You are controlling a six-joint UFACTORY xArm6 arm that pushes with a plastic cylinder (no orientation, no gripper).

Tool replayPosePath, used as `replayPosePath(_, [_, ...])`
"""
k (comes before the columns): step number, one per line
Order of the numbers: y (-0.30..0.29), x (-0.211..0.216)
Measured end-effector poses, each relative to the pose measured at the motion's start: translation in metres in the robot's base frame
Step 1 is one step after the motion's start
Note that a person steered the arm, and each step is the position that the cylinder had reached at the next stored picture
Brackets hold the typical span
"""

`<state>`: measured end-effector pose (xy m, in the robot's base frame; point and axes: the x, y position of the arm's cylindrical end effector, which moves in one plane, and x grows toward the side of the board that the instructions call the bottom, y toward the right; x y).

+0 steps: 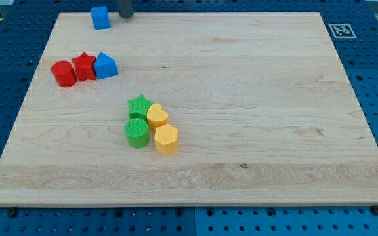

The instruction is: Move the blue cube above the red star

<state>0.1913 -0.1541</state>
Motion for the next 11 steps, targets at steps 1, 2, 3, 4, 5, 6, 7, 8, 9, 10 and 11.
replayPosePath(1, [-0.036,0.000])
replayPosePath(2, [-0.059,0.000])
replayPosePath(3, [-0.063,0.000])
replayPosePath(4, [-0.072,0.000])
replayPosePath(5, [-0.089,0.001])
replayPosePath(6, [-0.098,0.001])
replayPosePath(7, [-0.098,0.001])
replayPosePath(8, [-0.089,0.003])
replayPosePath(9, [-0.062,0.024])
replayPosePath(10, [-0.053,0.039])
replayPosePath(11, [-0.055,0.012])
